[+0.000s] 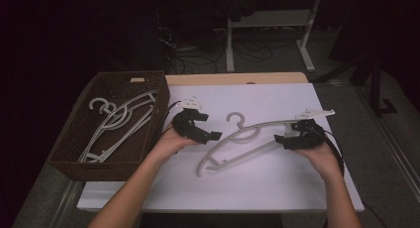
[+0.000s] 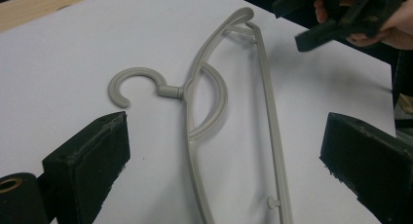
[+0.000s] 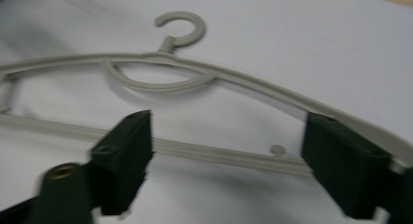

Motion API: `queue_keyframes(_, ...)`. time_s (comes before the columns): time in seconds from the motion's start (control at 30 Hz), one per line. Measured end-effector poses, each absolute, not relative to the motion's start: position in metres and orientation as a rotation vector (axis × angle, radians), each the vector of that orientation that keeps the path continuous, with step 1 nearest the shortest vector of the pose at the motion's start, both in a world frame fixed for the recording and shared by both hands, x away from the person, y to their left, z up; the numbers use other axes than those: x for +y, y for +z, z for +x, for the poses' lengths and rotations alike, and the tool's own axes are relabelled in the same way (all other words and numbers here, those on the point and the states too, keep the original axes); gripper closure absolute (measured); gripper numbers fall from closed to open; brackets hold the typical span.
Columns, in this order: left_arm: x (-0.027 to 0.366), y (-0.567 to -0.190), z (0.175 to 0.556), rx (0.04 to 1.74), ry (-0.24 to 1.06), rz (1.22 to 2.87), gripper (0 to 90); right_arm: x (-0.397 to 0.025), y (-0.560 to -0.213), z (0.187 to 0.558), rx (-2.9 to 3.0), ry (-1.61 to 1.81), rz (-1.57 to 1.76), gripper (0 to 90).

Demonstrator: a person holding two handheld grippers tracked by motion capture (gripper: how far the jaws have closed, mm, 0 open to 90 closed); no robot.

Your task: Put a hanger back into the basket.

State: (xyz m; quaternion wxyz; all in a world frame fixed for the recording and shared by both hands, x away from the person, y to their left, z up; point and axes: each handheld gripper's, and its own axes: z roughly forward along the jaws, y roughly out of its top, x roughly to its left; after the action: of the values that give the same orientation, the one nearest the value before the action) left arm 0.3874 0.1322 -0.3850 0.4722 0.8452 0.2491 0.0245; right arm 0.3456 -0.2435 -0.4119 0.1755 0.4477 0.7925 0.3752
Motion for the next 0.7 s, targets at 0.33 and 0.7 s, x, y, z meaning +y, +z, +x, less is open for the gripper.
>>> queue_keyframes(0.33, 0.131, -0.393, 0.388, 0.608, 0.047, 2.086, 4.4, -0.255, -0.424, 0.366, 2.235, 0.942, 1.338, 88.9)
queue_keyframes(0.7, 0.127, -0.402, 0.391, 0.609, 0.040, 2.110, 4.8, -0.262, -0.436, 0.368, 2.240, 0.875, 1.361, 89.2)
